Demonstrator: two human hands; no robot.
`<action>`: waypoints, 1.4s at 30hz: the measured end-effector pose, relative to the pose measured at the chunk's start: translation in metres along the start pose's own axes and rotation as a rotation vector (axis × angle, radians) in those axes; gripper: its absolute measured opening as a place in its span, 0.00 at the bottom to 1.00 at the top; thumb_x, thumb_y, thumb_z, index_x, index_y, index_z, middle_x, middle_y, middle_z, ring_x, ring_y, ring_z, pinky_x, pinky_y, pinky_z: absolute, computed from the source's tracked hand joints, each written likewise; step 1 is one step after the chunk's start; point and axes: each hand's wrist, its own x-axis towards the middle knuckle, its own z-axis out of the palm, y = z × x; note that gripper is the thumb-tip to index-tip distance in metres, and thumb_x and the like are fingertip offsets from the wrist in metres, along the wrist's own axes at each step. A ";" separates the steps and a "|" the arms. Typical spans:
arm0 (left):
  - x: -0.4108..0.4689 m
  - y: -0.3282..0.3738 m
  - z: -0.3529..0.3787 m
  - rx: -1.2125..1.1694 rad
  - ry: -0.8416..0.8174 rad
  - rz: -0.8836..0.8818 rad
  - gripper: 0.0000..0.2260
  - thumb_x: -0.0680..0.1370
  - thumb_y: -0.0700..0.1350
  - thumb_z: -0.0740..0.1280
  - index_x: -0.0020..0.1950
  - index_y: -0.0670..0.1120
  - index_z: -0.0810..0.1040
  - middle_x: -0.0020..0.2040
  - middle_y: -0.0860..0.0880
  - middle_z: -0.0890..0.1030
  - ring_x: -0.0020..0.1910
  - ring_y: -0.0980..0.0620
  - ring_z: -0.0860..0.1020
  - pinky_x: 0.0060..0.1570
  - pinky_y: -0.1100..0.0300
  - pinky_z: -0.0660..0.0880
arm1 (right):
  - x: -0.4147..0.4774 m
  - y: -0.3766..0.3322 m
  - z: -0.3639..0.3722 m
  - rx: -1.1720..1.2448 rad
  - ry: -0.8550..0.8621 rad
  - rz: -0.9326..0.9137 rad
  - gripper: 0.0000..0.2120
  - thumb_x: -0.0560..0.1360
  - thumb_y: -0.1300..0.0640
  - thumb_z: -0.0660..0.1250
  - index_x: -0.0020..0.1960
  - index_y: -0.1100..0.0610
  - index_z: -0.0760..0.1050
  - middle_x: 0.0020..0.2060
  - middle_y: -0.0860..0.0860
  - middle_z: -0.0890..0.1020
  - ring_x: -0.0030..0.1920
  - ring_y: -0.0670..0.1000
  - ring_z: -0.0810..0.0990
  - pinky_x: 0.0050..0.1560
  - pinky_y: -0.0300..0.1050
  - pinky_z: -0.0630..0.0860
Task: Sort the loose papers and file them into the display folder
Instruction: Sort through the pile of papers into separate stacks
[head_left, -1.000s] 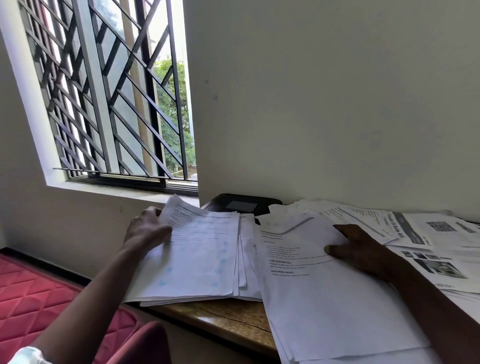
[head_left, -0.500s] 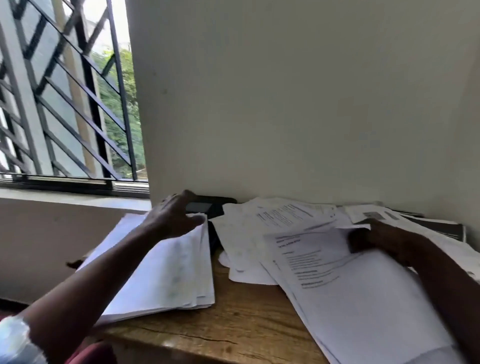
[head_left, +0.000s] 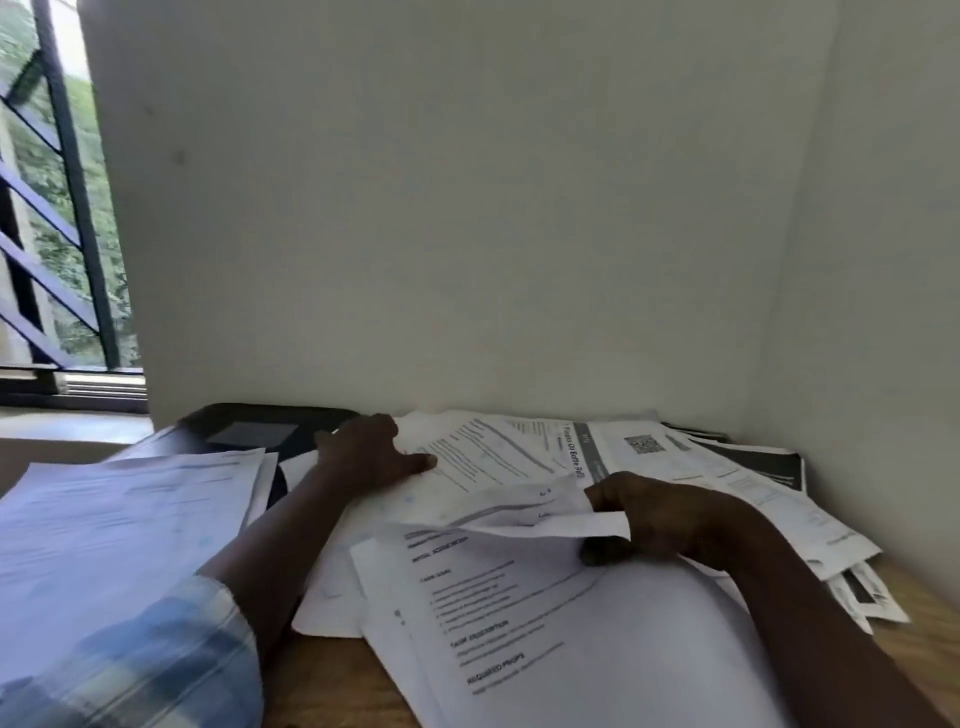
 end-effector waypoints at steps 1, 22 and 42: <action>-0.001 -0.001 0.004 -0.024 0.063 -0.003 0.41 0.69 0.80 0.63 0.73 0.55 0.73 0.73 0.53 0.74 0.73 0.47 0.71 0.70 0.42 0.64 | 0.000 -0.002 0.000 -0.010 -0.007 -0.001 0.09 0.74 0.65 0.76 0.54 0.63 0.84 0.45 0.60 0.86 0.45 0.48 0.80 0.50 0.45 0.75; -0.015 0.056 -0.028 -1.061 -0.090 0.100 0.06 0.76 0.45 0.75 0.42 0.46 0.82 0.32 0.53 0.83 0.34 0.55 0.83 0.31 0.67 0.77 | -0.011 0.011 -0.011 0.473 0.316 0.104 0.03 0.64 0.68 0.73 0.33 0.62 0.83 0.33 0.55 0.83 0.34 0.51 0.80 0.39 0.39 0.77; -0.011 0.017 -0.017 -0.609 0.276 -0.111 0.23 0.73 0.47 0.75 0.67 0.47 0.77 0.62 0.44 0.82 0.64 0.41 0.78 0.58 0.54 0.74 | 0.005 0.040 -0.012 0.012 0.632 0.376 0.11 0.56 0.50 0.64 0.38 0.46 0.68 0.43 0.51 0.74 0.47 0.53 0.71 0.49 0.46 0.68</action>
